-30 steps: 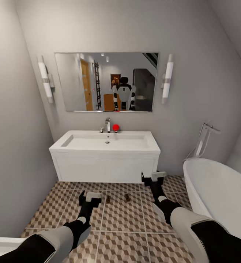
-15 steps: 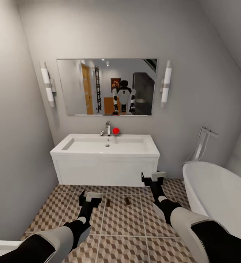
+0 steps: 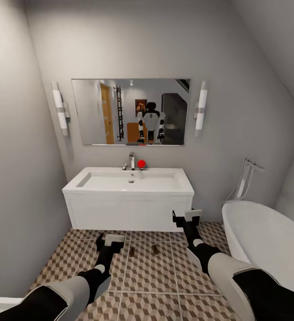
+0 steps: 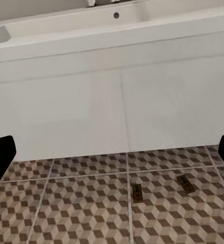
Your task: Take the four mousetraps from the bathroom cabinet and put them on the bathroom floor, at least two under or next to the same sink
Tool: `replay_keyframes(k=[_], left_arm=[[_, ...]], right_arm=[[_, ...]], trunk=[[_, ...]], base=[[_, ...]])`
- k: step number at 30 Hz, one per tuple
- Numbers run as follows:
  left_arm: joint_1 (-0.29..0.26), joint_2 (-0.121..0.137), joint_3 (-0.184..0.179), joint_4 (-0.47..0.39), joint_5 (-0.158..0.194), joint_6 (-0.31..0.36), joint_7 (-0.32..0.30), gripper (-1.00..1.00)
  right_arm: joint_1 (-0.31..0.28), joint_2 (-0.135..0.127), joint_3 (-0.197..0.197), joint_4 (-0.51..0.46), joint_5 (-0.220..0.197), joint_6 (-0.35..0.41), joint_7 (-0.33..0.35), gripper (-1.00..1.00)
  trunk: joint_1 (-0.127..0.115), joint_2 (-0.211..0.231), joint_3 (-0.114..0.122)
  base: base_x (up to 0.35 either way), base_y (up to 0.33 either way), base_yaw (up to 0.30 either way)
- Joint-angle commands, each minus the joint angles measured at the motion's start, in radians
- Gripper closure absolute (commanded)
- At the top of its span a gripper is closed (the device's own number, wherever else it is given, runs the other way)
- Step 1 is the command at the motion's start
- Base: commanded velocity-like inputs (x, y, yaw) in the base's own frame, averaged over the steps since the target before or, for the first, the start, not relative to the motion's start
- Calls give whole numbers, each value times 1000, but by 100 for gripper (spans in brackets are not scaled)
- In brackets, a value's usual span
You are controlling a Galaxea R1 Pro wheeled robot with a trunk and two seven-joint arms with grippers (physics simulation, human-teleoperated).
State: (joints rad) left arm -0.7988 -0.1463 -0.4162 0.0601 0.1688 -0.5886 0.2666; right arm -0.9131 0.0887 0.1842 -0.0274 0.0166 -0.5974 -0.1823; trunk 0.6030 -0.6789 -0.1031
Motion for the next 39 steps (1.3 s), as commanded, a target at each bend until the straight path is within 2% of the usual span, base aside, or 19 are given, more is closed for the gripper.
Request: replay_keyframes(k=[1, 39], left_arm=[[-2, -1, -9, 4, 8, -6, 2, -100], [-2, -1, -9, 5, 8, -8, 2, -100]], right_arm=[[-1, 0, 8, 1, 2, -1, -9, -100], [-1, 0, 9, 1, 2, -2, -9, -100]], trunk=[[-4, 6, 3], [-149, 272, 183]], base=[[0, 0, -45], [0, 0, -60]])
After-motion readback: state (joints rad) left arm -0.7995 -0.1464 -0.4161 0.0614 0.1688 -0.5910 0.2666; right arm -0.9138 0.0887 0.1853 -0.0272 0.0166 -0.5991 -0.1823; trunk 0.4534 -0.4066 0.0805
